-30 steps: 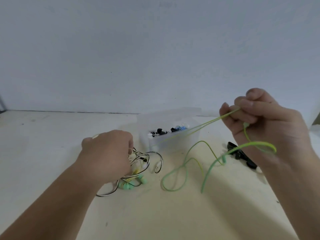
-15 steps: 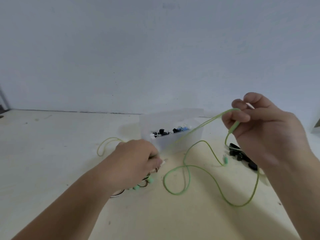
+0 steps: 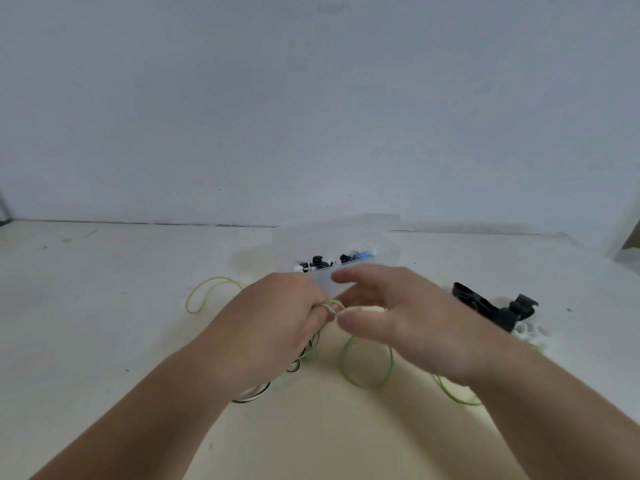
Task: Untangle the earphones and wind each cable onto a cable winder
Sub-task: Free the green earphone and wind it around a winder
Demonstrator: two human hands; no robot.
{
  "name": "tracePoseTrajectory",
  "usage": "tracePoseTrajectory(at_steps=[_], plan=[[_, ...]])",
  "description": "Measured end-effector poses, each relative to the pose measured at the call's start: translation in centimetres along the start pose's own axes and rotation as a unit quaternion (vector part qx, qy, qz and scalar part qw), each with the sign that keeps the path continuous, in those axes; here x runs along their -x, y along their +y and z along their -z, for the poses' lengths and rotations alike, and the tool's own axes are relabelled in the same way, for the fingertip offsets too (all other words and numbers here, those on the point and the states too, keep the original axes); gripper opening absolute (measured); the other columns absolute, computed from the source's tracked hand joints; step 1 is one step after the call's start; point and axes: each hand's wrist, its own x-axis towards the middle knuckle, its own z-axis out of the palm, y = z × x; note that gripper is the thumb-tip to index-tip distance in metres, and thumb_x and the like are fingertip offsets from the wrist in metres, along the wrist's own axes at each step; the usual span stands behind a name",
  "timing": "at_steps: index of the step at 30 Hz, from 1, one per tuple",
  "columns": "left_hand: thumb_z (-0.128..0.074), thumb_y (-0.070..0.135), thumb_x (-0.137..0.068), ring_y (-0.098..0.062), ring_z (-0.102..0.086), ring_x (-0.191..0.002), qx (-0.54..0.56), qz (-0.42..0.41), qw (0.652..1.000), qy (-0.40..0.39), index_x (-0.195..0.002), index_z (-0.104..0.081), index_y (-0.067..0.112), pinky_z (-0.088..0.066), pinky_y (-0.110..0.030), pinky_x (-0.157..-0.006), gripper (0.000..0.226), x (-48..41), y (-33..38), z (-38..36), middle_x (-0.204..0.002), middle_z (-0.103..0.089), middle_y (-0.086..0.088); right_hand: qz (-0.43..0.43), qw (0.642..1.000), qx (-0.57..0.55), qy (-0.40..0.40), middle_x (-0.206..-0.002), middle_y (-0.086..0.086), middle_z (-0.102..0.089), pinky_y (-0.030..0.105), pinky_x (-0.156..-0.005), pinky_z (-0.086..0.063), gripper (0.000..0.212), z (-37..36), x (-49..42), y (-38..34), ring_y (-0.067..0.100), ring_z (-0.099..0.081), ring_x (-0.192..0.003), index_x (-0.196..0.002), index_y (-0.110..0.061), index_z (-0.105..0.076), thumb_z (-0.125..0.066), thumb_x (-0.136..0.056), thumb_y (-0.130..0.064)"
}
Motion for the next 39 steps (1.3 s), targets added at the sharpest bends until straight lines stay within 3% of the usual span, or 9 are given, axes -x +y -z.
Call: tracePoseTrajectory(at_steps=[5, 9, 11, 13, 19, 28, 33, 36, 39], plan=[[-0.043, 0.042, -0.1, -0.016, -0.057, -0.077, 0.01, -0.007, 1.0, 0.026, -0.079, -0.063, 0.018, -0.047, -0.042, -0.074, 0.038, -0.1, 0.2, -0.1, -0.084, -0.052, 0.002, 0.008, 0.998, 0.056, 0.035, -0.066, -0.003, -0.071, 0.023, -0.055, -0.041, 0.018, -0.8, -0.6, 0.4, 0.007, -0.056, -0.055, -0.092, -0.026, -0.072, -0.064, -0.092, -0.041], [-0.072, 0.047, -0.083, -0.004, -0.056, -0.07, 0.086, 0.035, 0.995, 0.031, -0.093, -0.068, 0.035, -0.049, -0.029, -0.066, 0.017, 0.0, -0.4, 0.7, -0.085, -0.052, 0.011, 0.013, 0.988, -0.114, 0.107, -0.055, 0.0, -0.049, 0.039, -0.064, -0.043, 0.028, 0.2, -0.5, 0.2, 0.014, -0.043, -0.054, -0.07, -0.012, -0.069, -0.062, -0.094, -0.024], [-0.086, 0.037, -0.07, -0.003, -0.049, -0.056, 0.138, 0.052, 0.989, 0.022, -0.095, -0.067, 0.037, -0.041, -0.021, -0.054, 0.032, 0.1, -1.2, 1.2, -0.071, -0.05, 0.014, 0.015, 0.962, -0.225, 0.156, -0.047, -0.008, -0.045, 0.046, -0.077, -0.051, 0.029, 0.8, -0.6, 0.1, 0.01, -0.042, -0.047, -0.066, -0.011, -0.068, -0.061, -0.093, -0.016], [-0.09, 0.027, -0.066, -0.006, -0.04, -0.051, 0.19, 0.045, 0.981, 0.018, -0.096, -0.067, 0.032, -0.035, -0.015, -0.048, 0.038, 0.2, -1.8, 2.0, -0.064, -0.041, 0.012, 0.012, 0.935, -0.292, 0.201, -0.046, -0.004, -0.034, 0.04, -0.071, -0.05, 0.034, 1.4, -0.8, 0.2, 0.013, -0.033, -0.044, -0.061, -0.013, -0.067, -0.059, -0.093, -0.013], [-0.078, 0.056, -0.056, -0.016, -0.036, -0.053, 0.32, 0.056, 0.941, 0.093, -0.077, -0.076, 0.025, -0.03, -0.025, -0.055, 0.037, 0.6, -2.8, 3.8, -0.049, -0.04, 0.009, -0.063, 0.865, -0.386, 0.313, -0.053, 0.0, -0.028, 0.031, -0.057, -0.042, 0.026, 3.4, -1.1, 1.2, 0.016, -0.023, -0.044, -0.063, -0.012, -0.063, -0.059, -0.089, -0.011], [-0.064, 0.042, -0.092, -0.022, -0.023, -0.052, 0.416, 0.247, 0.844, 0.232, -0.06, -0.05, 0.019, -0.021, -0.028, -0.054, 0.042, -0.4, -4.2, 3.5, -0.059, -0.029, -0.002, -0.113, 0.841, -0.359, 0.388, -0.046, -0.003, -0.027, 0.029, -0.048, -0.035, 0.016, 4.4, -1.0, 1.7, 0.018, -0.022, -0.043, -0.073, -0.009, -0.072, -0.063, -0.086, -0.014], [-0.072, 0.024, -0.084, -0.02, -0.023, -0.05, 0.346, 0.238, 0.871, 0.256, -0.06, -0.041, 0.015, -0.02, -0.027, -0.053, 0.039, -0.4, -4.3, 3.4, -0.05, -0.026, 0.002, -0.09, 0.879, -0.354, 0.305, -0.05, -0.002, -0.027, 0.029, -0.052, -0.038, 0.028, 4.3, -0.6, 1.3, 0.018, -0.022, -0.044, -0.08, -0.009, -0.073, -0.056, -0.096, -0.024], [-0.07, 0.009, -0.08, -0.01, -0.039, -0.042, 0.266, 0.191, 0.921, 0.209, -0.064, -0.055, 0.013, -0.032, -0.023, -0.046, 0.022, -0.4, -3.8, 2.7, -0.053, -0.05, 0.008, -0.053, 0.916, -0.344, 0.198, -0.058, 0.005, -0.039, 0.033, -0.061, -0.05, 0.041, 3.2, -0.7, 1.1, 0.022, -0.034, -0.053, -0.079, -0.01, -0.076, -0.048, -0.101, -0.03], [-0.066, 0.003, -0.082, -0.014, -0.066, -0.078, 0.238, 0.134, 0.946, 0.175, -0.082, -0.07, 0.026, -0.049, -0.022, -0.064, 0.023, -0.3, -2.7, 1.9, -0.084, -0.071, 0.006, -0.009, 0.915, -0.386, 0.12, -0.072, 0.016, -0.061, 0.042, -0.072, -0.056, 0.041, 1.9, -0.7, 0.8, 0.03, -0.058, -0.067, -0.091, -0.004, -0.076, -0.046, -0.102, -0.029]])
